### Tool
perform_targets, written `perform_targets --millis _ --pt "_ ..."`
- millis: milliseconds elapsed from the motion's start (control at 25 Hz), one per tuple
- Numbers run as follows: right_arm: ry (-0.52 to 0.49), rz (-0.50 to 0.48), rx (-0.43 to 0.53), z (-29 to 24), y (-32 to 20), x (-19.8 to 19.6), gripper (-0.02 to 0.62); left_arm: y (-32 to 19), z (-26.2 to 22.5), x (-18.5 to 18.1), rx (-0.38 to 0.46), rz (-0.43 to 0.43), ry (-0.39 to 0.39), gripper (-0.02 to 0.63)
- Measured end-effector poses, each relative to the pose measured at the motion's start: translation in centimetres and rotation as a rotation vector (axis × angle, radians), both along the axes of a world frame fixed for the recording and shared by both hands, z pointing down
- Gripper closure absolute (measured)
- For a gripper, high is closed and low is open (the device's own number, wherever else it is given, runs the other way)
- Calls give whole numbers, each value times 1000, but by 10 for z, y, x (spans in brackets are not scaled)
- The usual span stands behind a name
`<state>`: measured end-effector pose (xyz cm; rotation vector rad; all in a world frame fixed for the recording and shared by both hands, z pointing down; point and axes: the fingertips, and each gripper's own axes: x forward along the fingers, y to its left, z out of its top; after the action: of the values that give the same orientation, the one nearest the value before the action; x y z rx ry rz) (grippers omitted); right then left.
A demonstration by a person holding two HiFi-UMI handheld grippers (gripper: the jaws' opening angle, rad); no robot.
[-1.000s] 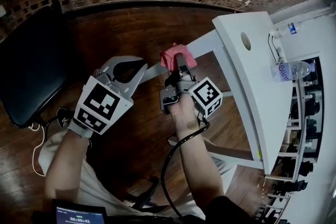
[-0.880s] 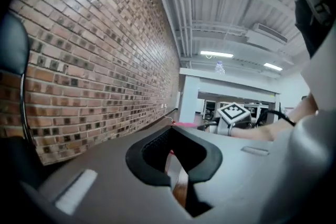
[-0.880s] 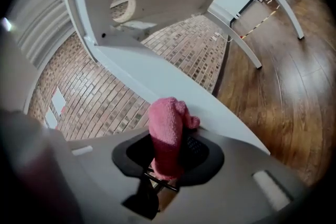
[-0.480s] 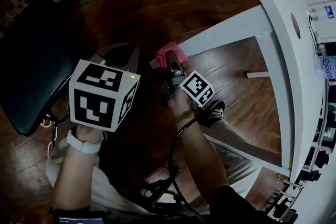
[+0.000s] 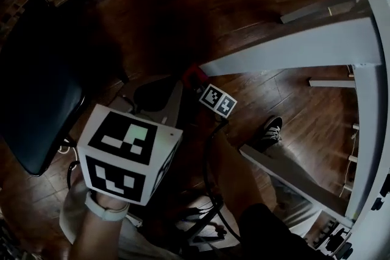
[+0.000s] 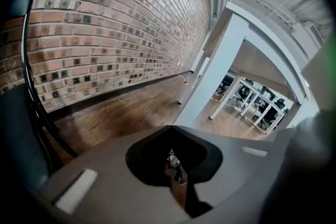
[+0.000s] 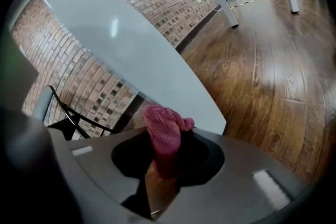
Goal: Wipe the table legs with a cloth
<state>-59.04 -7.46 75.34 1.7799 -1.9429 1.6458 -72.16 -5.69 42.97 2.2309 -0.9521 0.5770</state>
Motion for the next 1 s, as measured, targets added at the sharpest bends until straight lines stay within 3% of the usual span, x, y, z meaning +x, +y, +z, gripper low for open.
perform_targets --millis 320,520,760,1000 --pt "119 -50 -202 91 18 13 494 13 14 20 -15 89 -45 606" --pt "176 52 -368 125 48 56 494 14 14 26 -10 113 -56 606" --pt "132 64 -266 104 30 61 495 15 23 25 -19 126 -77 606" --pt "127 32 -132 34 15 70 495 11 9 32 29 148 -54 606"
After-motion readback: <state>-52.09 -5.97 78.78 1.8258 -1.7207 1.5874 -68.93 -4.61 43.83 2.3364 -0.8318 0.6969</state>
